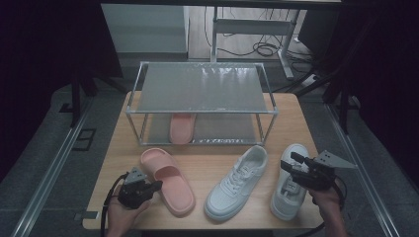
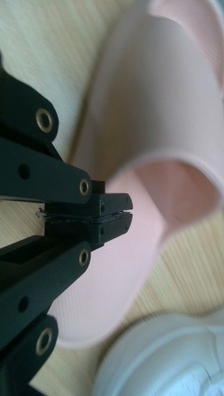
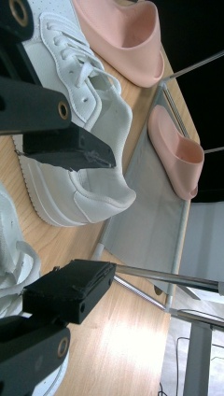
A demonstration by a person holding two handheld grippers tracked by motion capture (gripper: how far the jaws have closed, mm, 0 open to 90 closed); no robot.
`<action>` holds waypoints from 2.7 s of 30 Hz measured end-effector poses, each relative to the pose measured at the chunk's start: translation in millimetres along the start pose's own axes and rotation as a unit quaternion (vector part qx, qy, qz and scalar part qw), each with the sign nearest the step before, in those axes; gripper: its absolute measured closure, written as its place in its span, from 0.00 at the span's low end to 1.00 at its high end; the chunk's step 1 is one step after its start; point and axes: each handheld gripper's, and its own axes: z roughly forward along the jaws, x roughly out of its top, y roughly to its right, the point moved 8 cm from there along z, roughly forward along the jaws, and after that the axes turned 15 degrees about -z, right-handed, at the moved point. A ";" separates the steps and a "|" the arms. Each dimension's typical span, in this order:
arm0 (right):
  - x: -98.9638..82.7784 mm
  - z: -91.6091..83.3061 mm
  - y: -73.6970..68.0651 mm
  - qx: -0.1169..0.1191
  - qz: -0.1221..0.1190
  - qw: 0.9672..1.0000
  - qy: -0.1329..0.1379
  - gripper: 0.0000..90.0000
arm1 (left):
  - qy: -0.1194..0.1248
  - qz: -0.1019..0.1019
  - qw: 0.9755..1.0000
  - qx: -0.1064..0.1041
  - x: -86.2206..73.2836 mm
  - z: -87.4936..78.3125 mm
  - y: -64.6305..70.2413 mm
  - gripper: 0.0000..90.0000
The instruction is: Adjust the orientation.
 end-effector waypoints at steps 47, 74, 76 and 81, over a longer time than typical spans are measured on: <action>-1.4 -0.2 1.2 0.000 0.002 1.000 -0.001 0.48 | -0.014 -0.051 0.999 0.002 -5.1 -22.2 -62.8 0.99; 0.7 -4.7 3.9 -0.006 0.002 1.000 0.004 0.48 | 0.020 -0.078 0.996 0.033 33.7 -23.8 -103.1 1.00; 0.5 -4.4 4.2 -0.006 0.003 1.000 0.004 0.48 | 0.016 -0.079 0.996 0.034 34.4 -20.2 -105.3 1.00; 0.0 -3.2 3.2 -0.005 0.004 1.000 0.003 0.48 | 0.004 -0.084 0.996 0.035 36.7 -6.4 -113.7 1.00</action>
